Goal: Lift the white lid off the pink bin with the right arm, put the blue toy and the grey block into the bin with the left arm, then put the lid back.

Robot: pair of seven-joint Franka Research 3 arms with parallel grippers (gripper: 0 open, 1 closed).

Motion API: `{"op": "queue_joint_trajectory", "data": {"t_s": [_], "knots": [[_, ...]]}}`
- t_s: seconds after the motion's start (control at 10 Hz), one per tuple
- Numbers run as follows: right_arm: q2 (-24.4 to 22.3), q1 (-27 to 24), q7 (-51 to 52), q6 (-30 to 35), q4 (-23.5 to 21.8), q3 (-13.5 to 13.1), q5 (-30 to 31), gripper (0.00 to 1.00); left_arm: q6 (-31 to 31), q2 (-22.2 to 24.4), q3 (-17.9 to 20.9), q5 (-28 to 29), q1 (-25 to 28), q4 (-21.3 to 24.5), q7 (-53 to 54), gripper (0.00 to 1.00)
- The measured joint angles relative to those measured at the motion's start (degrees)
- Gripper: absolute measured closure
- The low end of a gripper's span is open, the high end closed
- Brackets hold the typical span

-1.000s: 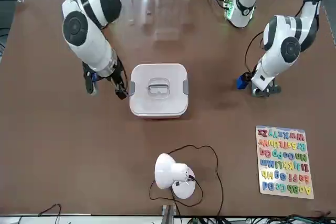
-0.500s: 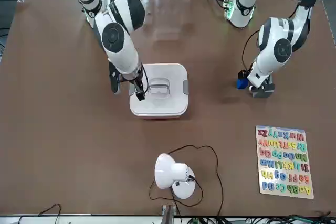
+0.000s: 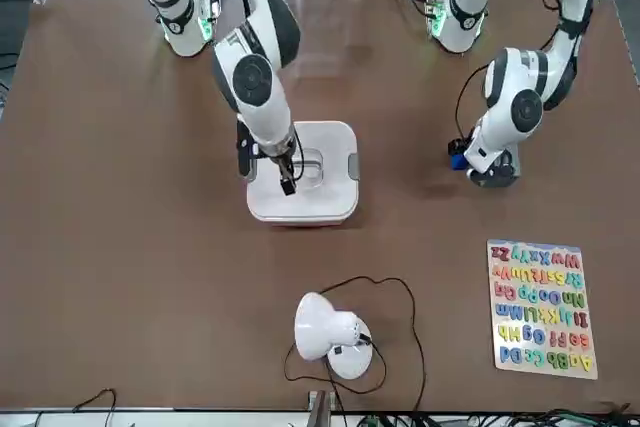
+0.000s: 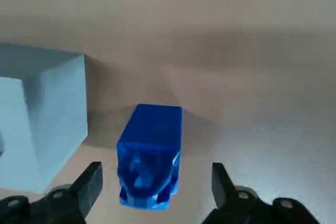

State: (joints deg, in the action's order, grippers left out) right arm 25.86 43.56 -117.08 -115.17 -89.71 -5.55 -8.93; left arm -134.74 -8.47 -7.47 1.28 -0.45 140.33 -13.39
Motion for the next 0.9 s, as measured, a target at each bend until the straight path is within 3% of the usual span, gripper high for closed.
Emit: {"op": "queue_joint_trajectory", "data": {"t_s": [0.1,0.2,0.3,0.5,0.6,0.8,0.9], "knots": [[0.6,0.5,-0.3,-0.1,0.0,0.0,0.0,0.00,-0.2,-0.8,0.0,0.0,0.0,0.0,0.0,0.11],[1.1,0.9,-0.4,-0.1,0.0,0.0,0.0,0.00,-0.1,-1.2,0.0,0.0,0.0,0.0,0.0,0.28],[1.5,1.5,-0.4,-0.1,0.0,0.0,0.0,0.00,0.0,-1.3,0.0,0.0,0.0,0.0,0.1,0.37],[2.3,3.5,-0.8,-1.1,-1.1,0.0,0.0,0.00,0.8,-1.3,0.0,0.0,0.0,-0.5,0.1,0.49],[2.6,4.1,-0.9,-2.2,-1.8,0.0,0.0,0.01,3.2,-1.3,0.0,0.0,0.0,-2.2,0.1,0.49],[2.9,4.2,-1.1,-2.8,-2.0,-0.3,0.0,0.13,10.3,-0.9,0.0,0.0,0.1,-9.4,-0.1,0.49],[2.9,4.0,-1.1,-2.9,-2.0,-0.5,0.0,0.30,14.6,-0.8,0.0,0.0,0.4,-14.5,-0.6,0.49]]}}
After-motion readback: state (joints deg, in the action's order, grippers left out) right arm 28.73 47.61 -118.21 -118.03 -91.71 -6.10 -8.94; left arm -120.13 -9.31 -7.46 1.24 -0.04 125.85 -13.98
